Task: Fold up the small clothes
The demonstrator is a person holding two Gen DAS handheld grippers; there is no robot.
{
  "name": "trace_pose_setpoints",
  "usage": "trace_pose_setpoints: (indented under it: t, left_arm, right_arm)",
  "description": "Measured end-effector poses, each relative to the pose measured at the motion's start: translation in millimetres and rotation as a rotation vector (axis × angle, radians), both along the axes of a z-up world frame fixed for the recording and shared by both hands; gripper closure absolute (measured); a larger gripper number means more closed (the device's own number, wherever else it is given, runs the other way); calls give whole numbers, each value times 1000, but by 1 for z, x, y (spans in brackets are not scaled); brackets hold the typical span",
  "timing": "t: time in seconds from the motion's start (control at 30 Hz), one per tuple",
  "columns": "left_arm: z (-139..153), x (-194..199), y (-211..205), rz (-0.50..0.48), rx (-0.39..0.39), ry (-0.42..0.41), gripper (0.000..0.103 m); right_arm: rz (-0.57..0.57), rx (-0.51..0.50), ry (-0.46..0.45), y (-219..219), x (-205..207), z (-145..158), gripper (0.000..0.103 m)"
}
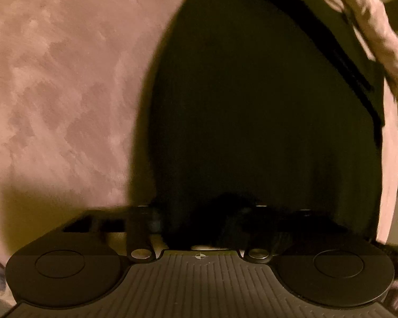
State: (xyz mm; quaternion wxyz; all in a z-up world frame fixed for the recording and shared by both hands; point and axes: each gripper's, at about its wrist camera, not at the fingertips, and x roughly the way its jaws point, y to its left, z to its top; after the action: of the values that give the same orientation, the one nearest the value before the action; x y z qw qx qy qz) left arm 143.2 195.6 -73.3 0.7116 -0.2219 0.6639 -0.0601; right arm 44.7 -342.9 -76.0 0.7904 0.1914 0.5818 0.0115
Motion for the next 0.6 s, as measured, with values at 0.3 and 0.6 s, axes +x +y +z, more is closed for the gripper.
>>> trace_pose_setpoints:
  t: [0.3, 0.6]
  left_arm:
    - [47, 26, 23, 160, -157, -201, 91]
    - [92, 117, 1, 146, -69, -478, 91]
  right_arm:
    - [-102, 177, -157, -17, 21, 38, 93]
    - [-173, 90, -398, -34, 98, 68, 93]
